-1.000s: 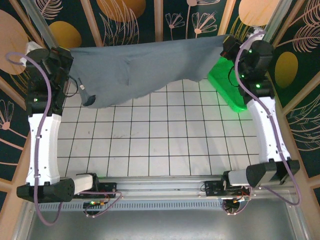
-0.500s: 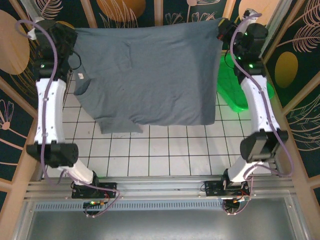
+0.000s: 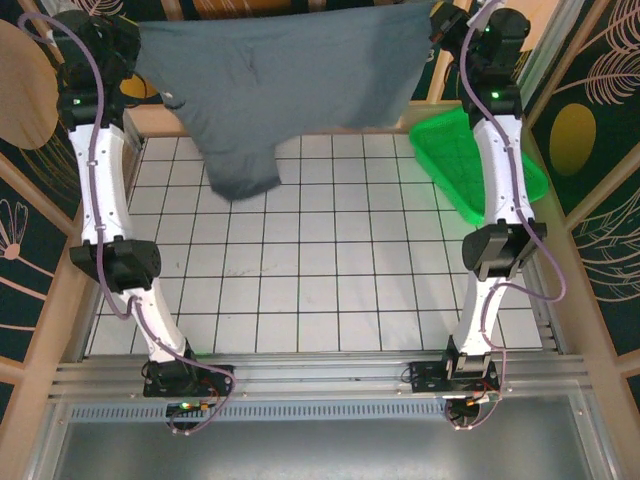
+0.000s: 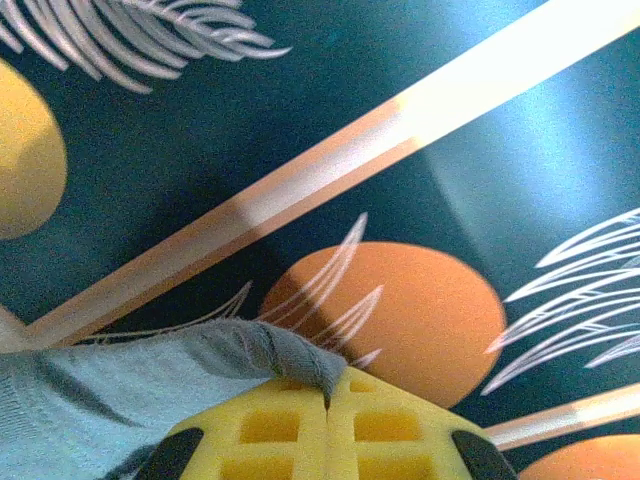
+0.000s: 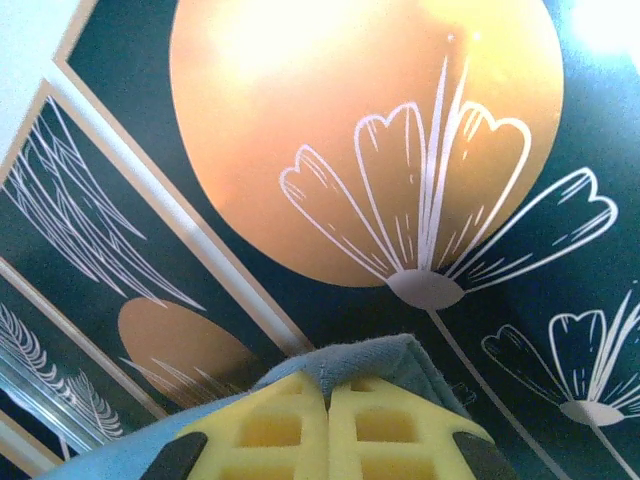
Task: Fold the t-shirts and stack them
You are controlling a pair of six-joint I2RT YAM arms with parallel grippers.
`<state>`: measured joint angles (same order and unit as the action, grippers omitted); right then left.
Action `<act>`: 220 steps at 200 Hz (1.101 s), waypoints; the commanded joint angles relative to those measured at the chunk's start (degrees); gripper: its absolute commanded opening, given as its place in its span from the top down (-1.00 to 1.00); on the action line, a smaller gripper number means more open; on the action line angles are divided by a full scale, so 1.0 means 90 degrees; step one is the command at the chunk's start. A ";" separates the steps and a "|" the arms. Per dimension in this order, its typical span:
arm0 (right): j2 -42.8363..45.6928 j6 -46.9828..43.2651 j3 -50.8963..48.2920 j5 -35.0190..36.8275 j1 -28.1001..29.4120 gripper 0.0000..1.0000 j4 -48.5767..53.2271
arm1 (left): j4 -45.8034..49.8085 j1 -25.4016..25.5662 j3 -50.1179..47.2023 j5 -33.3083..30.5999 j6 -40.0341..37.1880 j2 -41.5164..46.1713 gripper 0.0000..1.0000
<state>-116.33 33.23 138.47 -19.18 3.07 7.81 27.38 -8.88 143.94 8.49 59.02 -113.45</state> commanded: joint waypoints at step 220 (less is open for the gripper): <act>0.3919 -0.0306 -0.9373 0.1859 0.0329 -0.08 0.1922 | 0.1084 0.1095 -1.1540 -0.0103 -0.0229 0.4298 0.07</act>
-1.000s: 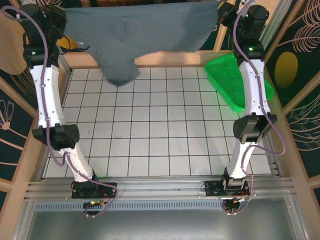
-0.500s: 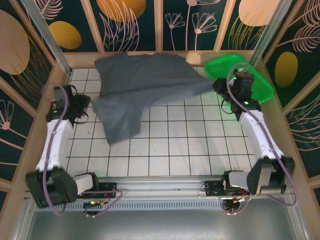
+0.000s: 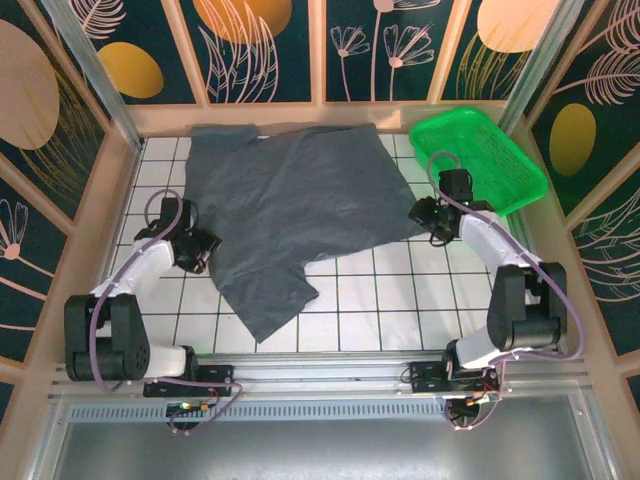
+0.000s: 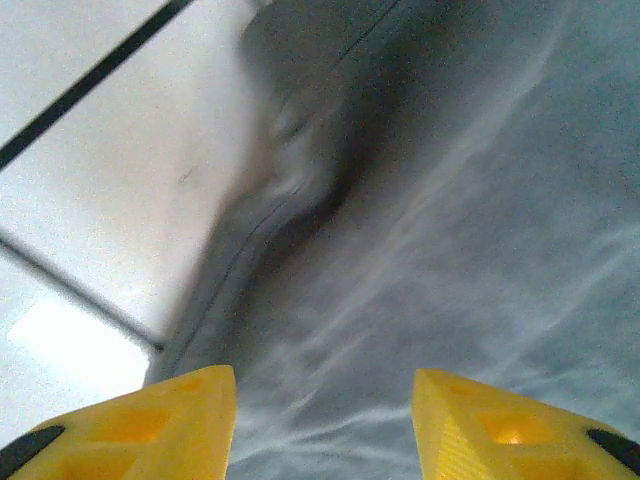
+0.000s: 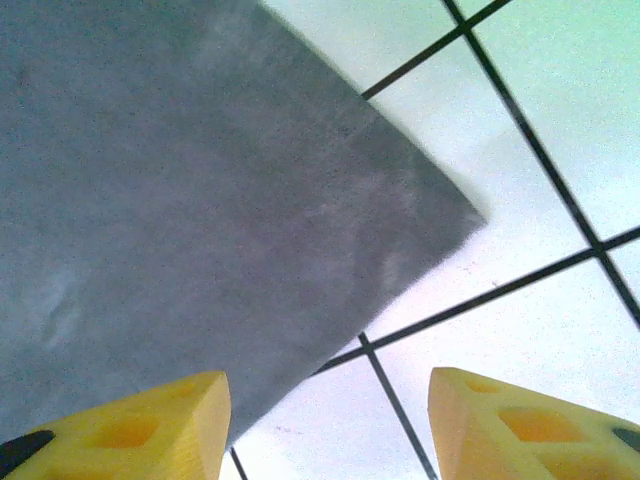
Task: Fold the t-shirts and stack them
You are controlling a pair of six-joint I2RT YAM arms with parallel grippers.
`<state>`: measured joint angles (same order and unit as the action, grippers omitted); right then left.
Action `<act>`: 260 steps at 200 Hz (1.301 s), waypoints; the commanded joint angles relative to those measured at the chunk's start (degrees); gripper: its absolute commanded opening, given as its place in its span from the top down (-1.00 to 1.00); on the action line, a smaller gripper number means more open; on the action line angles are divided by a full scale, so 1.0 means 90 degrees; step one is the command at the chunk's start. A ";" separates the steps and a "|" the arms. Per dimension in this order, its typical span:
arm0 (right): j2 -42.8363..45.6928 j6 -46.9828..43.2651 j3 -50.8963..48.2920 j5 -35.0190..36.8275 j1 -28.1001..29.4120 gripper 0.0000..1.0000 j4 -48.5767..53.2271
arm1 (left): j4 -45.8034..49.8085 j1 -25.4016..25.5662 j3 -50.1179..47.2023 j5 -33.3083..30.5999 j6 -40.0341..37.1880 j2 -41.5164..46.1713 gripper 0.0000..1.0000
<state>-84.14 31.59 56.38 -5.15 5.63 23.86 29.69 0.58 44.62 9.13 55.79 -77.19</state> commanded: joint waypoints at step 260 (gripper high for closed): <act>0.0295 -0.0149 -0.0190 -0.0055 0.0358 -0.06 -0.0506 | 0.1281 0.4298 -0.1117 -0.0087 -0.0206 0.1074 0.05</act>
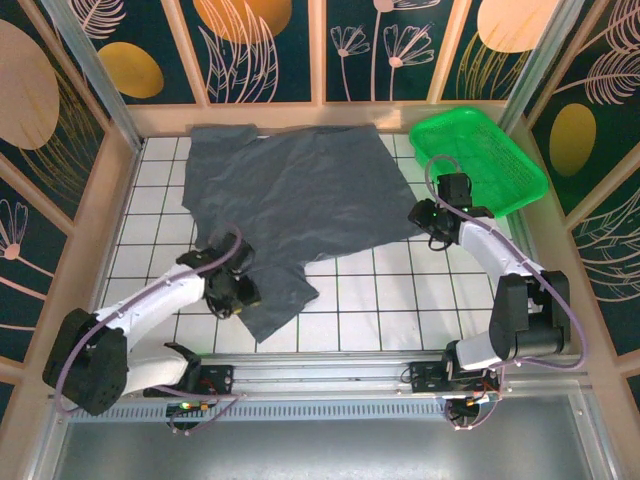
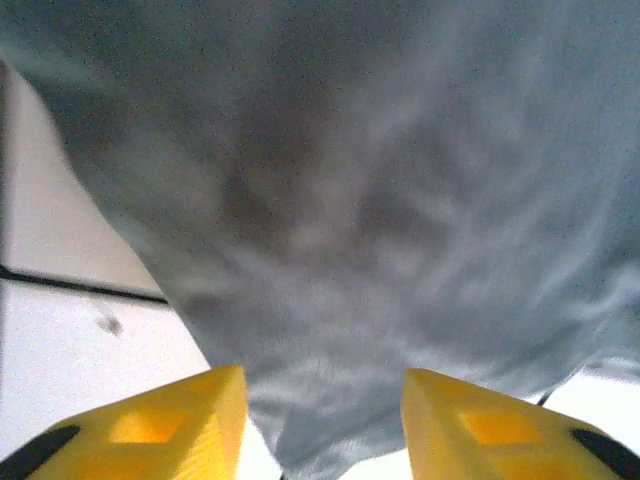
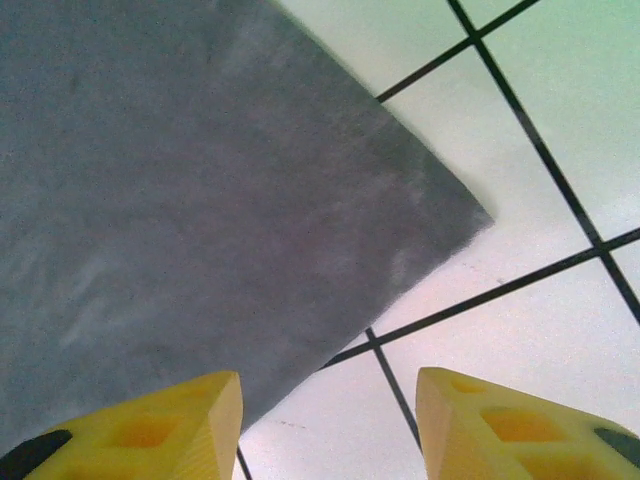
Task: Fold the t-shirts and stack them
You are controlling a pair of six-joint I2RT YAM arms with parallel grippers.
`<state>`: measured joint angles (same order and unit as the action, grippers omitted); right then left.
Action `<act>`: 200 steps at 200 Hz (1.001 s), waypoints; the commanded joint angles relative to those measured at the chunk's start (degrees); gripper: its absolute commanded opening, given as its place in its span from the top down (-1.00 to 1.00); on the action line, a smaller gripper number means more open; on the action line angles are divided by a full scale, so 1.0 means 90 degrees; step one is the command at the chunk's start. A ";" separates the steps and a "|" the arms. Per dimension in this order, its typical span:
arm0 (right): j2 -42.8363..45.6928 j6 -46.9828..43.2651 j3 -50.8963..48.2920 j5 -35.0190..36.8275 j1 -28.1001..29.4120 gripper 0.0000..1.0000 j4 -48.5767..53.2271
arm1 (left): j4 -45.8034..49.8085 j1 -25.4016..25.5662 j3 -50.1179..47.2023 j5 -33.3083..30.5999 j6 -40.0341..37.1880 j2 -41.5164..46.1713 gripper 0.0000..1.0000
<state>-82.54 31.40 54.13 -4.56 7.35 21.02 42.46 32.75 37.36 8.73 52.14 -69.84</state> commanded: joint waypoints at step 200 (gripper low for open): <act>0.0200 0.0465 -0.0348 0.0115 -0.0296 -0.02 -0.0008 | 0.1244 0.1797 -0.1511 -0.1328 0.3556 0.1128 1.00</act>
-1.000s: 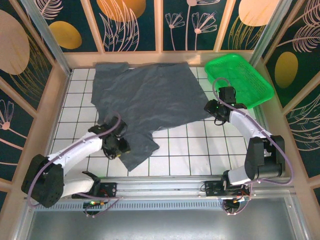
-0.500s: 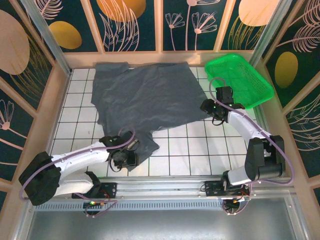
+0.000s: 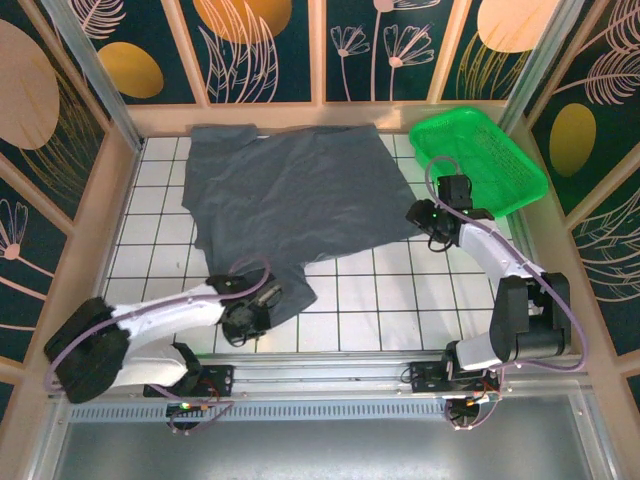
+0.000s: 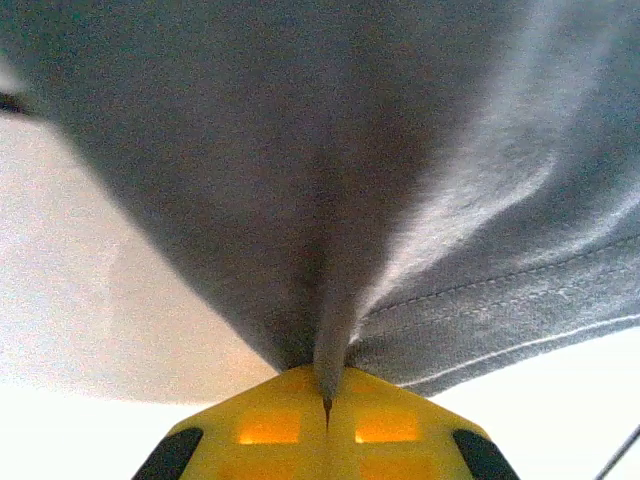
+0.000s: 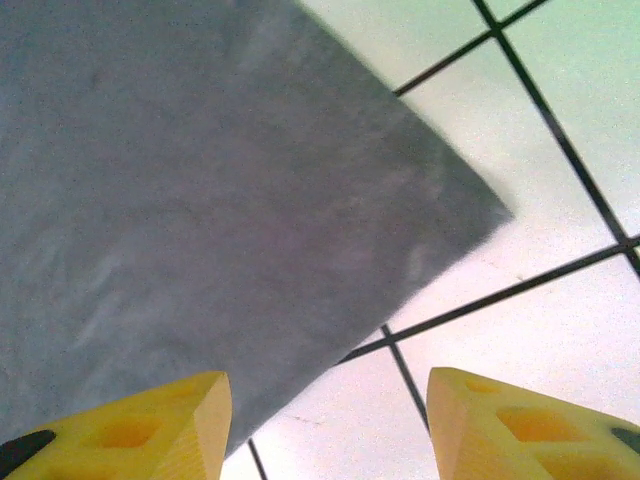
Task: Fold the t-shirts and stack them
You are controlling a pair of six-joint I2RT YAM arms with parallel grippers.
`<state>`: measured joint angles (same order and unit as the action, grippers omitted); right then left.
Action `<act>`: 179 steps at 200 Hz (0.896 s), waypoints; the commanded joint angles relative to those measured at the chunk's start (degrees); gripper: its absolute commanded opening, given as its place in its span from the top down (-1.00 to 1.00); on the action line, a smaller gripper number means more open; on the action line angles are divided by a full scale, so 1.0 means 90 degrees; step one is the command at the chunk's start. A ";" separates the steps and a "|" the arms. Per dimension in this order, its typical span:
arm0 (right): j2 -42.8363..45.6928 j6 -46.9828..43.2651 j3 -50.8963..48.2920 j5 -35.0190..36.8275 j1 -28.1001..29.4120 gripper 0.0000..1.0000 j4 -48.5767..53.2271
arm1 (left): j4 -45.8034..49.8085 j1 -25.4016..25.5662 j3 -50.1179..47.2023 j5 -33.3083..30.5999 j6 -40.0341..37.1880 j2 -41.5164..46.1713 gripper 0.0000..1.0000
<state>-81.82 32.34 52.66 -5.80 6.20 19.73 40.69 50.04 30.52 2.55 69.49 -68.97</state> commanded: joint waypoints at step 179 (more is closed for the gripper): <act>-0.1345 -0.0204 -0.0347 0.0026 0.0200 0.04 0.0508 | 0.2706 -0.0551 0.0415 -0.2113 0.1959 0.1924 1.00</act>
<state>-91.66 31.86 48.14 -4.47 7.29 23.53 62.22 45.71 33.23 -14.28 88.60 -51.81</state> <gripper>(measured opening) 0.492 0.042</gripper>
